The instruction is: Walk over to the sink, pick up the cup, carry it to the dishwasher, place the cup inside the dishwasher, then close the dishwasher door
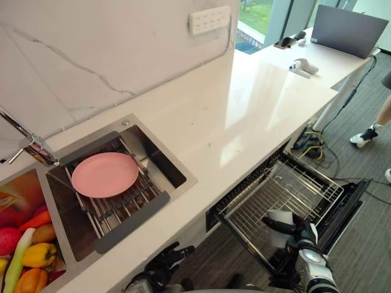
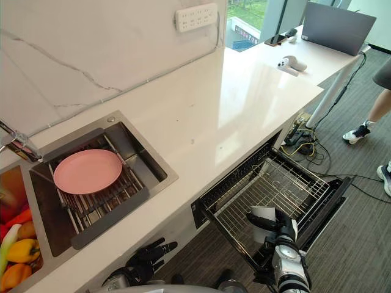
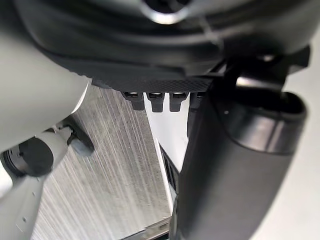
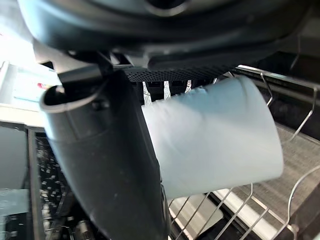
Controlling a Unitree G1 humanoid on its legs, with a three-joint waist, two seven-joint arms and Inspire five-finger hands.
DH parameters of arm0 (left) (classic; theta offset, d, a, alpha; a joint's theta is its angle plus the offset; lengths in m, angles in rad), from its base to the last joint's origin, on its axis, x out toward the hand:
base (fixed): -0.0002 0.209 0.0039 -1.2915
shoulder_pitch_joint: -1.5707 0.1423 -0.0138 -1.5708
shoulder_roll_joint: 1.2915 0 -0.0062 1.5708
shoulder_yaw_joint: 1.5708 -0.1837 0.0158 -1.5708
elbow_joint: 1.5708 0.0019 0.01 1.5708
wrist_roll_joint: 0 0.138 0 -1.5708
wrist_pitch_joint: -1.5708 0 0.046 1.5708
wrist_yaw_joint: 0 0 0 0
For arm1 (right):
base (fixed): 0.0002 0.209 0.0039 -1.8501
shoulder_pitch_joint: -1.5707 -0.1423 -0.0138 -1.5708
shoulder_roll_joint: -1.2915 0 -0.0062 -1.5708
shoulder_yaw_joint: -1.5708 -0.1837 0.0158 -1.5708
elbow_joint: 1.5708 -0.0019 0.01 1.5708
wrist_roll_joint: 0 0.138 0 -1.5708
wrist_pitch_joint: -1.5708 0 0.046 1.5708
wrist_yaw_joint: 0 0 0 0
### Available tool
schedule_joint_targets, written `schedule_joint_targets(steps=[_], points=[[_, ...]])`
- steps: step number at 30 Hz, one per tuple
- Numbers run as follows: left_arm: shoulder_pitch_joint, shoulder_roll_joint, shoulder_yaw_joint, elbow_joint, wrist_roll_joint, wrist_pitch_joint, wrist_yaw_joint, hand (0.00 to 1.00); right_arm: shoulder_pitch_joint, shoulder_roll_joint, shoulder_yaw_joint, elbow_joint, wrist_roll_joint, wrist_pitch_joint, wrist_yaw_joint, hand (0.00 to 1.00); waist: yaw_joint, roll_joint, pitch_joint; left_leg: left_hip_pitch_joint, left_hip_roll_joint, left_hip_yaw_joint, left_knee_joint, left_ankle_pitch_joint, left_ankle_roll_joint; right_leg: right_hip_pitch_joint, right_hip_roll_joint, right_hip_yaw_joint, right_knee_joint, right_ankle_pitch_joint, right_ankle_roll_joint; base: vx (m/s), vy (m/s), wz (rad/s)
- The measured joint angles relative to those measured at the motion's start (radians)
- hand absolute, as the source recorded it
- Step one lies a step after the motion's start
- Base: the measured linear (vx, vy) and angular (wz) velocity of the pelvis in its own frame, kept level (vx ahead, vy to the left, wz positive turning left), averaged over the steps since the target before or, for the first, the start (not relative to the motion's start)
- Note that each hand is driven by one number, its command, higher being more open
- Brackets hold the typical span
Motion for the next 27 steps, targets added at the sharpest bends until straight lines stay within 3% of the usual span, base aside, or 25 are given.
schedule_joint_targets(steps=[10, 15, 18, 23, 27], points=[[-0.038, 0.000, 0.125, 0.039, -0.015, 0.093, -0.002, 1.00, -0.020, -0.008, -0.025, 0.042, -0.070, 0.019, 0.026, 1.00, -0.001, 0.015, 0.013, 0.007, 0.010, -0.038, -0.001, 0.003, -0.016, 0.026, 0.009, -0.041, 0.001, -0.023, -0.004, 0.02, -0.001, 0.11], [-0.048, 0.002, 0.197, 0.043, -0.015, 0.155, -0.002, 1.00, -0.017, -0.007, -0.024, -0.079, -0.088, 0.019, 0.013, 1.00, -0.005, 0.020, 0.017, 0.021, 0.018, -0.013, -0.001, -0.004, -0.026, 0.028, 0.018, -0.015, 0.001, -0.025, -0.006, 0.04, 0.027, -0.13], [-0.049, 0.003, 0.235, 0.049, -0.017, 0.175, -0.002, 1.00, -0.012, 0.000, -0.033, -0.176, -0.001, 0.016, 0.003, 1.00, -0.008, 0.024, 0.019, 0.030, 0.028, 0.002, 0.000, -0.007, -0.031, 0.029, 0.026, 0.001, 0.001, -0.029, -0.012, 0.05, 0.010, -0.21], [-0.048, 0.004, 0.334, 0.095, -0.013, 0.186, 0.004, 1.00, 0.025, 0.092, -0.088, -0.319, 0.274, -0.070, -0.001, 1.00, -0.007, 0.036, 0.025, 0.054, 0.064, 0.052, 0.027, -0.033, -0.054, 0.042, 0.061, 0.051, 0.001, -0.047, -0.033, 0.06, -0.017, -0.29], [-0.011, 0.001, 0.402, 0.134, 0.034, 0.176, 0.030, 1.00, 0.096, 0.161, -0.087, -0.401, 0.334, -0.099, -0.006, 1.00, -0.001, 0.044, 0.028, 0.055, 0.093, 0.094, 0.082, -0.067, -0.067, 0.054, 0.083, 0.081, 0.001, -0.063, -0.044, 0.10, -0.009, -0.26]])
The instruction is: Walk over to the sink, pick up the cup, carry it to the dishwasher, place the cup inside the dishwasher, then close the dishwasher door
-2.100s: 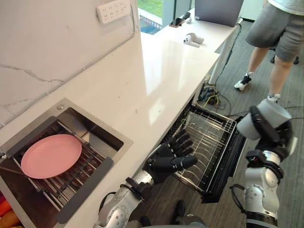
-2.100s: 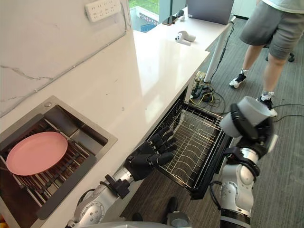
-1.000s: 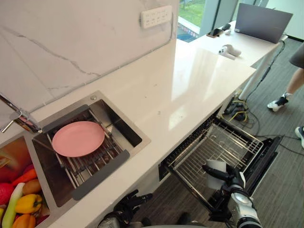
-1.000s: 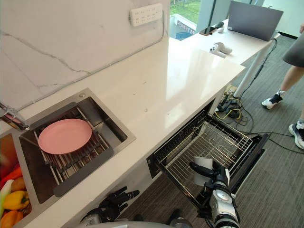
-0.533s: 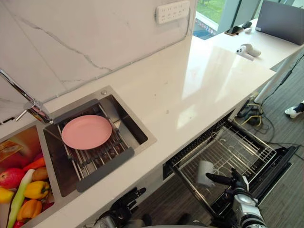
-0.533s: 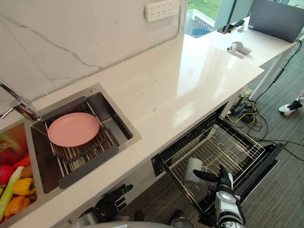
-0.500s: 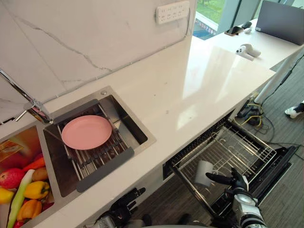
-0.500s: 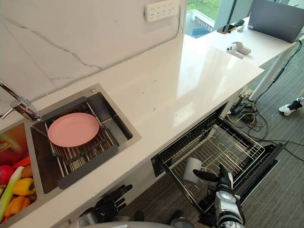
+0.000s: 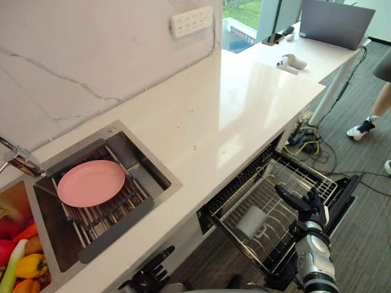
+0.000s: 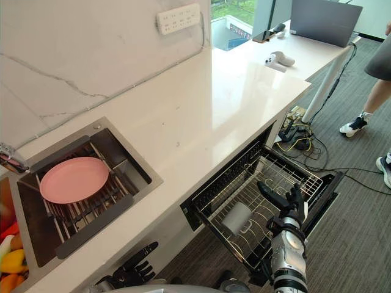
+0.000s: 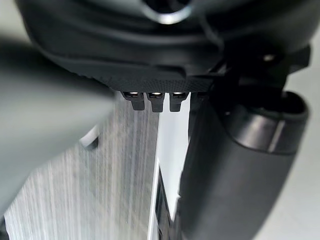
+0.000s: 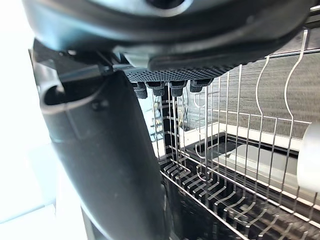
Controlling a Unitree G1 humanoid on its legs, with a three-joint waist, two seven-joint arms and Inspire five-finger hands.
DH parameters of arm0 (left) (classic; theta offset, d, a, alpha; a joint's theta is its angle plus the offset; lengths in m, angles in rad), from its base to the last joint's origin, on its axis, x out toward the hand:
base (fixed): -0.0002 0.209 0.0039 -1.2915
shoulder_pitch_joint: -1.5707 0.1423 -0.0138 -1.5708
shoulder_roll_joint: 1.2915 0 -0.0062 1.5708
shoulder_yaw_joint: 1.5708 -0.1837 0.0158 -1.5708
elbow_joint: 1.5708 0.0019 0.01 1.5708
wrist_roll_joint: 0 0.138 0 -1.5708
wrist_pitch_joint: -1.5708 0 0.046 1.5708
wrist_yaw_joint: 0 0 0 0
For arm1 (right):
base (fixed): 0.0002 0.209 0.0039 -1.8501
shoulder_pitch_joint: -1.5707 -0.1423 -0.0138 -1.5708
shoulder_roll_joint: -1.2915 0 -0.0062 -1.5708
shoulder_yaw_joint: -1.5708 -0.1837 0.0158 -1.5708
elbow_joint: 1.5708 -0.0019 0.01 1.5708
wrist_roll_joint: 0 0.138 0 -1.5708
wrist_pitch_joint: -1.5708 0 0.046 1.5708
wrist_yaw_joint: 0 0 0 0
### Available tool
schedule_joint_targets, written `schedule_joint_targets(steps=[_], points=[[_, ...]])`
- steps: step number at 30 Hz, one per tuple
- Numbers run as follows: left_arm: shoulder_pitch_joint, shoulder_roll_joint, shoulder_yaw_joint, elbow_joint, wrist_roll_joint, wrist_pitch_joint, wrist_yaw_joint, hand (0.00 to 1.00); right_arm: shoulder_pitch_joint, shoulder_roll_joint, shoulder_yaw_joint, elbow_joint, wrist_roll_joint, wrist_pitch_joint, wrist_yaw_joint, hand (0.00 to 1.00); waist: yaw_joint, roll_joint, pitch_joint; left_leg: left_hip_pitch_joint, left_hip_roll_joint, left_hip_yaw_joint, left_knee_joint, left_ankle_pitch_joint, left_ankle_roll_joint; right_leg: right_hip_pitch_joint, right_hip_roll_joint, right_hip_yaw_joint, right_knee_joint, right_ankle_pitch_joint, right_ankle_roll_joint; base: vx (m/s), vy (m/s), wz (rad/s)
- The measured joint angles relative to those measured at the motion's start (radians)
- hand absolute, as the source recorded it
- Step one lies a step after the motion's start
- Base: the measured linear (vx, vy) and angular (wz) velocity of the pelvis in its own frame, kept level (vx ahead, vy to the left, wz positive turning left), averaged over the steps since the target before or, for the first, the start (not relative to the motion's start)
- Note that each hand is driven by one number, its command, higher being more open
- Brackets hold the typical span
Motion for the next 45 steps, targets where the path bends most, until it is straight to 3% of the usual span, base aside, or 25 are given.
schedule_joint_targets(steps=[4, 6, 8, 10, 11, 12, 16, 19, 20, 21, 22, 27, 30, 32, 33, 35, 37, 39, 42, 45], points=[[0.069, -0.013, 0.016, 0.060, -0.004, 0.076, 0.019, 1.00, 0.093, 0.067, 0.003, -0.230, 0.059, -0.039, -0.007, 1.00, -0.001, 0.028, -0.001, -0.002, 0.016, 0.084, 0.047, -0.027, 0.009, 0.014, 0.002, 0.008, -0.002, -0.007, 0.002, 0.06, 0.062, -0.05], [0.072, -0.031, 0.093, 0.063, -0.012, 0.091, 0.015, 1.00, 0.131, 0.096, 0.001, -0.373, 0.082, -0.069, -0.018, 1.00, -0.003, 0.032, -0.002, -0.014, 0.048, 0.259, 0.086, -0.050, 0.048, 0.021, -0.013, -0.033, -0.002, -0.007, 0.007, 0.02, 0.146, 0.47], [0.072, -0.043, 0.131, 0.057, 0.013, 0.092, 0.007, 1.00, 0.167, 0.101, 0.002, -0.520, 0.110, -0.114, -0.019, 1.00, -0.022, 0.035, -0.004, -0.003, 0.134, 0.515, 0.166, -0.057, 0.072, 0.044, -0.041, -0.104, -0.005, -0.011, 0.030, 0.01, 0.175, 1.00], [0.079, -0.051, 0.168, 0.055, 0.039, 0.090, 0.008, 1.00, 0.174, 0.097, -0.011, -0.612, 0.137, -0.174, -0.010, 1.00, -0.032, 0.040, -0.009, 0.004, 0.200, 0.648, 0.242, -0.018, 0.119, 0.061, -0.078, -0.158, 0.002, -0.009, 0.058, 0.01, 0.250, 0.92], [0.079, -0.054, 0.183, 0.055, 0.039, 0.090, 0.008, 1.00, 0.172, 0.097, -0.020, -0.628, 0.139, -0.186, -0.002, 1.00, -0.029, 0.040, -0.009, 0.006, 0.206, 0.660, 0.261, -0.010, 0.118, 0.064, -0.091, -0.164, 0.003, -0.011, 0.061, 0.02, 0.353, 0.40], [0.081, -0.058, 0.201, 0.058, 0.038, 0.090, 0.008, 1.00, 0.164, 0.095, -0.040, -0.659, 0.168, -0.202, 0.026, 1.00, -0.024, 0.038, -0.010, -0.002, 0.194, 0.662, 0.287, 0.005, 0.107, 0.068, -0.119, -0.168, -0.001, 0.001, 0.084, 0.03, 0.307, 0.16], [0.078, -0.035, 0.198, 0.079, 0.040, 0.105, 0.011, 1.00, 0.125, 0.102, -0.126, -0.673, 0.241, -0.200, 0.077, 1.00, -0.029, 0.015, -0.037, -0.030, 0.136, 0.627, 0.273, 0.005, 0.107, 0.057, -0.160, -0.169, 0.001, 0.047, 0.109, 0.08, 0.251, 0.15], [0.066, -0.015, 0.195, 0.126, 0.055, 0.119, 0.025, 1.00, 0.087, 0.099, -0.245, -0.692, 0.256, -0.202, 0.074, 1.00, -0.065, 0.009, -0.059, 0.001, 0.064, 0.581, 0.090, 0.011, 0.098, 0.073, -0.166, -0.225, 0.007, 0.052, 0.113, 0.05, 0.166, 0.60], [0.054, -0.016, 0.189, 0.141, 0.071, 0.118, 0.037, 1.00, 0.082, 0.093, -0.274, -0.703, 0.276, -0.207, 0.074, 1.00, -0.075, 0.009, -0.060, 0.026, 0.030, 0.558, -0.026, 0.045, 0.058, 0.071, -0.163, -0.251, 0.016, 0.052, 0.114, 0.01, 0.175, 0.81], [0.050, -0.016, 0.183, 0.146, 0.078, 0.118, 0.041, 1.00, 0.082, 0.090, -0.277, -0.706, 0.288, -0.207, 0.076, 1.00, -0.077, 0.007, -0.059, 0.036, 0.013, 0.544, -0.081, 0.072, 0.043, 0.070, -0.164, -0.264, 0.020, 0.052, 0.114, -0.04, 0.129, 0.70], [0.039, -0.015, 0.174, 0.150, 0.088, 0.119, 0.050, 1.00, 0.082, 0.089, -0.276, -0.712, 0.297, -0.204, 0.083, 1.00, -0.081, 0.001, -0.058, 0.050, -0.015, 0.522, -0.162, 0.112, 0.052, 0.065, -0.169, -0.279, 0.035, 0.052, 0.114, -0.08, 0.155, 0.60], [0.018, 0.006, 0.036, 0.138, 0.087, 0.112, 0.061, 1.00, 0.083, 0.070, -0.184, -0.721, 0.320, -0.101, 0.196, 1.00, -0.080, -0.009, -0.062, 0.026, -0.051, 0.446, -0.182, 0.118, 0.084, 0.046, -0.226, -0.282, 0.124, 0.048, 0.110, -0.03, 0.123, 0.47], [0.007, 0.015, -0.063, 0.136, 0.090, 0.066, 0.088, 1.00, 0.082, 0.026, -0.103, -0.661, 0.321, 0.009, 0.309, 1.00, -0.079, -0.014, -0.065, -0.001, -0.069, 0.396, -0.182, 0.114, 0.094, -0.007, -0.296, -0.232, 0.269, 0.017, 0.069, 0.00, 0.143, 0.51], [0.001, 0.041, -0.146, 0.137, 0.149, 0.040, 0.107, 1.00, 0.090, 0.013, -0.057, -0.599, 0.321, 0.071, 0.388, 1.00, -0.084, -0.038, -0.076, -0.013, -0.088, 0.311, -0.182, 0.119, 0.111, -0.065, -0.332, -0.004, 0.405, -0.022, 0.031, 0.06, 0.105, 1.02], [-0.004, 0.056, -0.172, 0.137, 0.169, 0.032, 0.115, 1.00, 0.104, 0.013, -0.045, -0.590, 0.320, 0.086, 0.418, 1.00, -0.087, -0.048, -0.082, -0.020, -0.093, 0.269, -0.182, 0.122, 0.119, -0.078, -0.319, 0.107, 0.427, -0.061, 0.052, 0.09, 0.029, 1.15], [-0.010, 0.075, -0.178, 0.139, 0.187, 0.026, 0.125, 1.00, 0.123, 0.012, -0.017, -0.588, 0.317, 0.105, 0.460, 1.00, -0.091, -0.076, -0.083, -0.027, -0.101, 0.211, -0.182, 0.129, 0.125, -0.080, -0.287, 0.217, 0.424, -0.100, 0.081, 0.11, -0.056, 1.03], [-0.009, 0.099, -0.171, 0.142, 0.172, 0.026, 0.128, 1.00, 0.112, 0.000, 0.047, -0.587, 0.316, 0.133, 0.511, 1.00, -0.068, -0.132, -0.098, -0.029, -0.116, 0.173, -0.181, 0.148, 0.117, -0.070, -0.263, 0.222, 0.329, -0.092, 0.094, 0.12, -0.125, 0.67], [-0.011, 0.102, -0.172, 0.143, 0.162, 0.028, 0.133, 1.00, 0.084, -0.043, 0.105, -0.585, 0.317, 0.145, 0.538, 1.00, -0.051, -0.138, -0.106, -0.029, -0.111, 0.160, -0.181, 0.158, 0.113, -0.021, -0.238, 0.225, 0.246, -0.081, 0.119, 0.11, -0.127, 0.20], [-0.006, 0.100, -0.172, 0.146, 0.137, 0.024, 0.147, 1.00, 0.044, -0.060, 0.151, -0.567, 0.317, 0.156, 0.544, 1.00, -0.049, -0.136, -0.106, -0.030, -0.103, 0.158, -0.181, 0.164, 0.105, 0.006, -0.220, 0.224, 0.194, -0.076, 0.128, 0.06, -0.145, 0.00], [0.017, 0.096, -0.173, 0.146, 0.107, -0.019, 0.150, 1.00, 0.040, -0.060, 0.179, -0.527, 0.315, 0.156, 0.532, 1.00, -0.049, -0.134, -0.106, -0.031, -0.087, 0.143, -0.182, 0.172, 0.092, 0.025, -0.198, 0.205, 0.170, -0.075, 0.128, 0.01, -0.115, 0.14]])
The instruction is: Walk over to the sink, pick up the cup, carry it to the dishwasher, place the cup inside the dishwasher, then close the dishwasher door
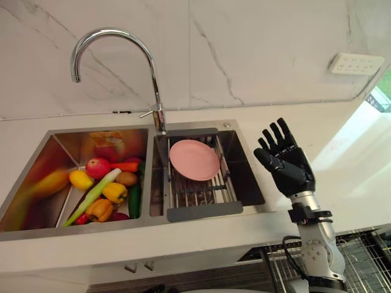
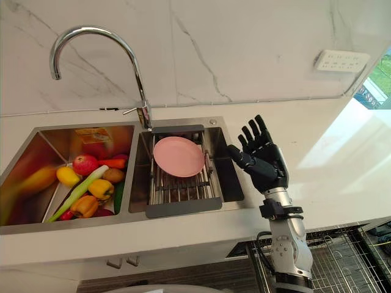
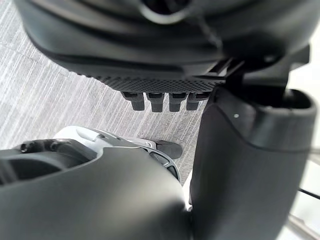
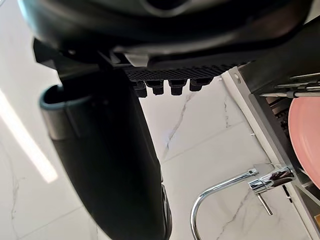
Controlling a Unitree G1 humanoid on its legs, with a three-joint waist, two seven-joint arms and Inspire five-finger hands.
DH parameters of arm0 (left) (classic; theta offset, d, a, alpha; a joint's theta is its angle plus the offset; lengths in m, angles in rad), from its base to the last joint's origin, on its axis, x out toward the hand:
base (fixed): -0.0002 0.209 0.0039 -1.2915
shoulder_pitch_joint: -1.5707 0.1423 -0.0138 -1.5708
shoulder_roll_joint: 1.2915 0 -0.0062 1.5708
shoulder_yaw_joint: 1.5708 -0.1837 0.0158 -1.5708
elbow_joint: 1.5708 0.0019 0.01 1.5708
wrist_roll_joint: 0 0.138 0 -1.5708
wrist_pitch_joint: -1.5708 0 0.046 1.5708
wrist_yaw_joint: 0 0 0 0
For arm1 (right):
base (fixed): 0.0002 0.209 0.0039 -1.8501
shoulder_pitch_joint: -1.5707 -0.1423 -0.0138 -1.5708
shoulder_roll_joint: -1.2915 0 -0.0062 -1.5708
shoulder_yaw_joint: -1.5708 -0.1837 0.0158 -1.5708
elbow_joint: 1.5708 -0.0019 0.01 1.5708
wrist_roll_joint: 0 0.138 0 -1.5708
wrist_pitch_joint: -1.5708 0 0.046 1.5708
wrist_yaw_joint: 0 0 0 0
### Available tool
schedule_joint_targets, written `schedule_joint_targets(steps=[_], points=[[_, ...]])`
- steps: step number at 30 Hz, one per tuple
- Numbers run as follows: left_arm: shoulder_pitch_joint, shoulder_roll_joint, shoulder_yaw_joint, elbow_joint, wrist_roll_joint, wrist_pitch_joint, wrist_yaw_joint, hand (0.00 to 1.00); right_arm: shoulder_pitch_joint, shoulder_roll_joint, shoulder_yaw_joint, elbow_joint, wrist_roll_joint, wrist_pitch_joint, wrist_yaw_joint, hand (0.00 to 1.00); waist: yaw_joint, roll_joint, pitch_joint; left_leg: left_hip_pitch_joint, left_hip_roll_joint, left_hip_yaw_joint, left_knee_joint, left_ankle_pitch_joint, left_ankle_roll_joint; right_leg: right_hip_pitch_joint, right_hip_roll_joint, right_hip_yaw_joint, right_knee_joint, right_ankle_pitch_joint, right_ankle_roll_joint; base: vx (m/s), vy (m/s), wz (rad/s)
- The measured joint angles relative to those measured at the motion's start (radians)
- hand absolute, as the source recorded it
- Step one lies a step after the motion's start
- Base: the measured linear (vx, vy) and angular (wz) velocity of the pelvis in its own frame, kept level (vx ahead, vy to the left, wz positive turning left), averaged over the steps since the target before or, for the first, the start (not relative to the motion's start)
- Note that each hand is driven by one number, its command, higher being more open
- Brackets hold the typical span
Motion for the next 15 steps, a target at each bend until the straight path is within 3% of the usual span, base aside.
schedule_joint_targets(steps=[2, 9, 15], points=[[0.009, -0.011, 0.000, -0.002, 0.002, -0.037, 0.006, 1.00, 0.000, 0.000, 0.002, 0.017, -0.004, 0.000, -0.013, 1.00, 0.001, 0.008, 0.006, -0.001, 0.006, -0.015, -0.001, 0.007, -0.009, 0.008, 0.010, -0.009, -0.002, 0.000, 0.000, -0.02, -0.065, 0.17], [0.018, -0.017, -0.029, -0.017, 0.018, -0.072, 0.012, 1.00, 0.000, 0.004, 0.008, 0.060, -0.004, -0.001, -0.043, 1.00, -0.002, 0.018, 0.016, -0.016, -0.004, -0.037, -0.001, 0.022, -0.021, 0.017, 0.003, -0.003, -0.020, -0.047, 0.024, -0.06, -0.032, 0.11], [0.024, -0.018, -0.047, -0.017, 0.020, -0.101, -0.010, 1.00, 0.000, 0.008, 0.012, 0.099, -0.004, -0.004, -0.071, 1.00, -0.001, 0.023, 0.032, 0.011, -0.001, -0.025, -0.001, 0.020, -0.019, 0.031, 0.001, 0.011, -0.009, -0.060, 0.015, -0.01, -0.005, -0.05]])
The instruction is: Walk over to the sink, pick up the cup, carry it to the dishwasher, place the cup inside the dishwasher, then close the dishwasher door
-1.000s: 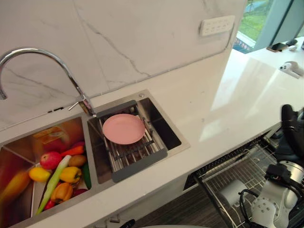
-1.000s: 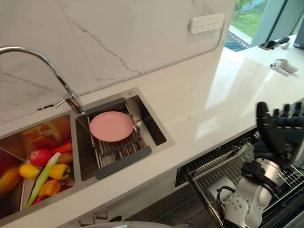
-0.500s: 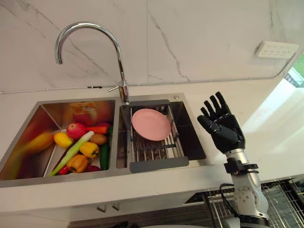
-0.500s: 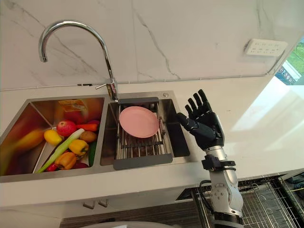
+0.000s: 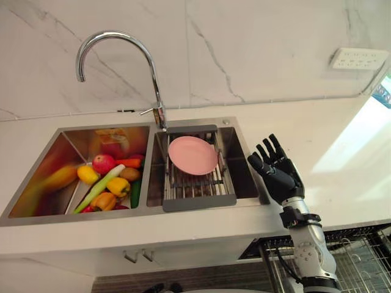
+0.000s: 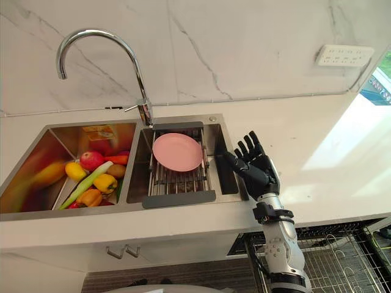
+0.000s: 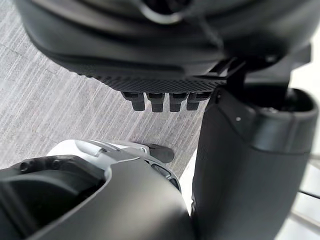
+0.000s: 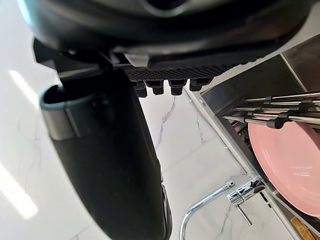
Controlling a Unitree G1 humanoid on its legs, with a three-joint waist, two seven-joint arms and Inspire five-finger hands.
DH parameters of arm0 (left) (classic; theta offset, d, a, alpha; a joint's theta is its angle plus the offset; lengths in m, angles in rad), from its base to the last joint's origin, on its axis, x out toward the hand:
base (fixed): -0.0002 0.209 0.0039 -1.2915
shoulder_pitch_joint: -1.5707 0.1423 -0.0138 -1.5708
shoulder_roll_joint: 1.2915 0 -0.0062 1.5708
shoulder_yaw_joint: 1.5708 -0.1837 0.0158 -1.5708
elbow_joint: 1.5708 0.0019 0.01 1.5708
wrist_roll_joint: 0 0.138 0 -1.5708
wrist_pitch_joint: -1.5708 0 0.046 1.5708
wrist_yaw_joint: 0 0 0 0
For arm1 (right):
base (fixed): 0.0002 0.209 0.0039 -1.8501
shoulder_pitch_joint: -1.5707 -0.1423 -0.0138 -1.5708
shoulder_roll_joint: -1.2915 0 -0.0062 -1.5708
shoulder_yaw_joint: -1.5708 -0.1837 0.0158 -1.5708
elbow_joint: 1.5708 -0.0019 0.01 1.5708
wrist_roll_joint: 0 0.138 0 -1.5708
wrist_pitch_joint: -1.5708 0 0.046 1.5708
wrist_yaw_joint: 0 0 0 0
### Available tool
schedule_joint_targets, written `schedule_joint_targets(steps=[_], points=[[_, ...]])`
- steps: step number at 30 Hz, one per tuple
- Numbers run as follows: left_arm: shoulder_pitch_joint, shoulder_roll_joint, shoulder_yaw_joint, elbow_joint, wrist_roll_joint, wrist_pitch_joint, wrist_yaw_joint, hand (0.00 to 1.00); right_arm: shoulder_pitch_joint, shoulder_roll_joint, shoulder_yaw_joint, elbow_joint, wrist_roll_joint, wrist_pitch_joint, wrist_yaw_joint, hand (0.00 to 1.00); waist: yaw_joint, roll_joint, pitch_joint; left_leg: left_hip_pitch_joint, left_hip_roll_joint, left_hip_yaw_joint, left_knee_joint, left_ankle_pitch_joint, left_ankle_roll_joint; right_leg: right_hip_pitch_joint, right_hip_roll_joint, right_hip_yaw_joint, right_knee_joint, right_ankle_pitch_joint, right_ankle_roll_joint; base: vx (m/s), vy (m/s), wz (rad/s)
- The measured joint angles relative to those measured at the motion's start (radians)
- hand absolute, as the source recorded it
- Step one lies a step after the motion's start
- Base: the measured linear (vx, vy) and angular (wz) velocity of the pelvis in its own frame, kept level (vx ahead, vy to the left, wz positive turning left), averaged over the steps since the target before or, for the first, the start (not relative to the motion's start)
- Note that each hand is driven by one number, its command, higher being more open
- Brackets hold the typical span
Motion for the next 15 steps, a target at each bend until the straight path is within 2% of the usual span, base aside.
schedule_joint_targets(steps=[2, 3, 4, 6, 7, 8, 10, 11, 12, 13, 14, 15], points=[[0.000, 0.008, -0.032, -0.001, -0.001, -0.004, 0.000, 1.00, -0.003, 0.002, -0.001, 0.000, 0.000, -0.006, -0.004, 1.00, 0.000, -0.009, 0.004, -0.003, -0.007, 0.008, 0.000, -0.001, -0.003, -0.031, -0.020, 0.009, 0.049, -0.031, -0.003, 0.03, 0.066, -0.06], [-0.003, 0.030, -0.069, -0.002, -0.014, -0.002, 0.001, 1.00, -0.004, 0.010, -0.007, -0.001, -0.001, -0.022, -0.007, 1.00, -0.002, -0.017, 0.009, -0.003, -0.029, 0.008, 0.000, -0.013, 0.010, -0.061, -0.056, 0.003, 0.125, -0.072, -0.002, 0.04, 0.083, 0.05], [-0.005, 0.035, -0.084, -0.002, -0.027, 0.001, 0.002, 1.00, -0.003, 0.014, -0.012, -0.001, -0.001, -0.030, -0.012, 1.00, -0.003, -0.021, 0.010, 0.000, -0.039, 0.006, 0.000, -0.016, 0.013, -0.066, -0.072, -0.002, 0.147, -0.084, -0.006, 0.08, 0.106, 0.18], [-0.014, 0.041, -0.111, 0.009, -0.088, 0.020, 0.015, 1.00, -0.002, 0.013, -0.033, -0.001, -0.001, -0.055, -0.039, 1.00, -0.003, -0.027, 0.015, 0.010, -0.058, -0.017, 0.001, -0.033, 0.032, -0.112, -0.120, 0.005, 0.320, -0.097, -0.054, 0.09, 0.059, 0.29], [-0.013, 0.045, -0.111, 0.013, -0.099, 0.027, 0.023, 1.00, 0.006, 0.014, -0.033, -0.001, 0.000, -0.059, -0.047, 1.00, -0.006, -0.029, 0.019, 0.022, -0.058, -0.036, 0.001, -0.038, 0.041, -0.156, -0.132, 0.039, 0.438, -0.076, -0.108, 0.10, 0.040, 0.58], [-0.017, 0.047, -0.109, 0.008, -0.098, 0.029, 0.033, 1.00, 0.031, 0.016, -0.034, -0.002, -0.001, -0.061, -0.052, 1.00, -0.012, -0.016, 0.022, 0.039, -0.037, -0.070, 0.002, -0.045, 0.046, -0.214, -0.108, 0.106, 0.537, -0.087, -0.129, 0.10, 0.033, 0.64], [-0.015, 0.050, -0.106, 0.008, -0.096, 0.029, 0.038, 1.00, 0.049, 0.020, -0.018, -0.005, 0.000, -0.062, -0.050, 1.00, -0.008, -0.017, 0.026, 0.033, 0.002, -0.101, 0.002, -0.049, 0.041, -0.249, -0.024, 0.170, 0.441, -0.124, -0.084, 0.15, -0.025, 0.59], [-0.017, 0.057, -0.097, 0.007, -0.095, 0.029, 0.030, 1.00, 0.051, 0.022, -0.006, -0.006, 0.000, -0.062, -0.043, 1.00, -0.005, -0.033, 0.022, 0.033, 0.007, -0.114, 0.007, -0.047, 0.036, -0.259, 0.013, 0.207, 0.327, -0.109, -0.066, 0.13, -0.037, 0.43], [-0.017, 0.063, -0.097, 0.008, -0.095, 0.029, 0.024, 1.00, 0.053, 0.025, -0.004, -0.006, 0.000, -0.062, -0.037, 1.00, -0.004, -0.043, 0.016, 0.033, 0.001, -0.118, 0.007, -0.044, 0.029, -0.260, 0.021, 0.225, 0.275, -0.088, -0.059, 0.17, -0.060, 0.38], [-0.014, 0.071, -0.097, 0.007, -0.082, 0.029, 0.017, 1.00, 0.053, 0.035, -0.004, -0.007, 0.002, -0.062, -0.031, 1.00, -0.004, -0.063, 0.007, 0.039, -0.018, -0.127, 0.011, -0.049, 0.023, -0.256, 0.022, 0.237, 0.193, -0.007, -0.056, 0.22, -0.115, 0.36], [-0.014, 0.073, -0.091, 0.009, -0.052, 0.028, 0.018, 1.00, 0.054, 0.044, -0.006, -0.009, 0.002, -0.062, -0.027, 1.00, -0.006, -0.076, 0.005, 0.054, -0.034, -0.140, 0.015, -0.061, 0.016, -0.234, 0.012, 0.231, 0.157, 0.063, -0.013, 0.26, -0.129, 0.29], [-0.013, 0.064, -0.090, 0.010, -0.037, 0.030, 0.023, 1.00, 0.054, 0.044, -0.007, -0.009, 0.002, -0.061, -0.027, 1.00, -0.004, -0.070, 0.007, 0.066, -0.026, -0.140, 0.018, -0.068, 0.009, -0.214, 0.018, 0.230, 0.142, 0.066, -0.013, 0.23, -0.109, 0.07]])
